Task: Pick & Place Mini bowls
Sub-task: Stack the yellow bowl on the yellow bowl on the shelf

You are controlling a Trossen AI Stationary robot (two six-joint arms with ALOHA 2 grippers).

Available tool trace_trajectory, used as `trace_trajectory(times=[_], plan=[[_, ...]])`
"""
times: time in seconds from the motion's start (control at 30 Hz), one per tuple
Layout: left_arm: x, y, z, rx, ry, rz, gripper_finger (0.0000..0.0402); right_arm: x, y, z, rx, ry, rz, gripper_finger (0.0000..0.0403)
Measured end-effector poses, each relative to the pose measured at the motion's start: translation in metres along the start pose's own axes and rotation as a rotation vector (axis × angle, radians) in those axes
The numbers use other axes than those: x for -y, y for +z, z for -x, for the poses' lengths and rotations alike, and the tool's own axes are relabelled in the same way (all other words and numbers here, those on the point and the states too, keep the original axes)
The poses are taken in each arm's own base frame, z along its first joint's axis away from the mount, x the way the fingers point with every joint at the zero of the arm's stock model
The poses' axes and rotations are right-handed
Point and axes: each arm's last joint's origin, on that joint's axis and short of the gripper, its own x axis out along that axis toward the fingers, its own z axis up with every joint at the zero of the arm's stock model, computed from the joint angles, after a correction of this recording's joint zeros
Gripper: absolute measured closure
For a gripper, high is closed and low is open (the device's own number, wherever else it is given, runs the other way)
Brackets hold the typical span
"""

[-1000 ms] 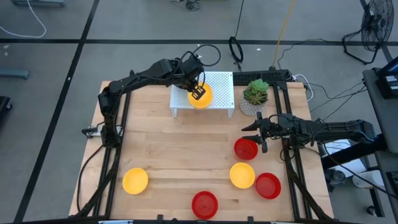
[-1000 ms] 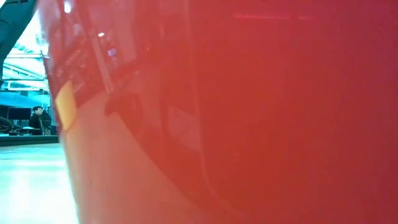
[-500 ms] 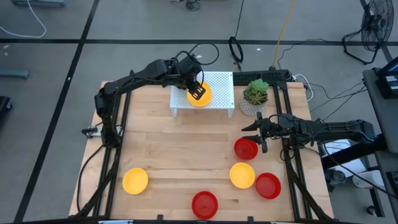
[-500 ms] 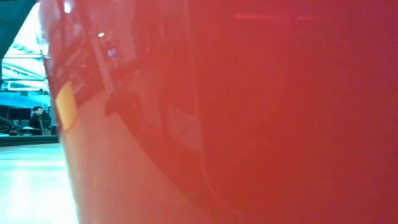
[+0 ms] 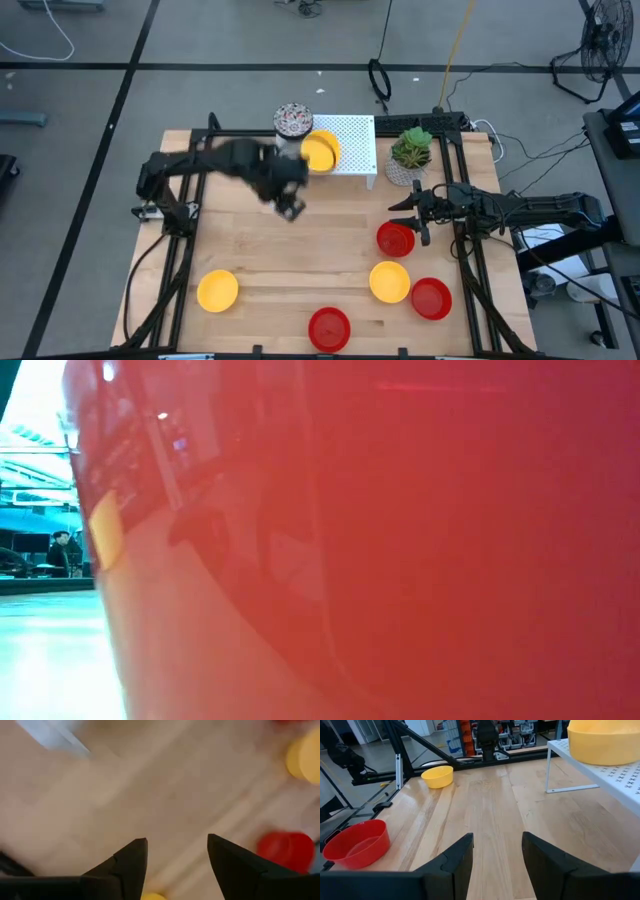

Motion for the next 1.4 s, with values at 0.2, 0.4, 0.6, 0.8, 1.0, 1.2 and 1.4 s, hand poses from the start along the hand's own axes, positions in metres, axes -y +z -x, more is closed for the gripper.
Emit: trace_trajectory(times=[0.2, 0.4, 0.6, 0.8, 1.0, 1.2, 1.4], plan=[[0.046, -0.07, -0.033, -0.126, 0.018, 0.049, 0.0192, 0.0, 0.0, 0.0, 0.001, 0.0, 0.0, 0.0248], [0.067, -0.149, -0.078, -0.277, 0.103, 0.176, 0.0192, 0.0, 0.0, 0.0, 0.001, 0.0, 0.017, 0.0248], [0.076, -0.209, -0.114, -0.36, 0.068, 0.279, 0.0192, 0.0, 0.001, 0.0, 0.008, 0.001, 0.029, 0.0248], [0.057, -0.238, -0.144, -0.352, 0.191, 0.341, 0.0192, 0.0, 0.001, 0.0, 0.008, 0.001, 0.027, 0.0248], [0.038, -0.247, -0.174, -0.345, 0.239, 0.34, 0.0192, 0.0, 0.001, 0.0, 0.008, 0.001, 0.027, 0.0248], [0.026, -0.249, -0.195, -0.339, 0.226, 0.323, 0.021, 0.0, 0.001, 0.0, 0.008, 0.001, 0.027, 0.0248], [0.027, -0.247, -0.197, -0.292, 0.173, 0.162, 0.0333, 0.0, 0.001, 0.0, 0.007, 0.001, 0.027, 0.0248]])
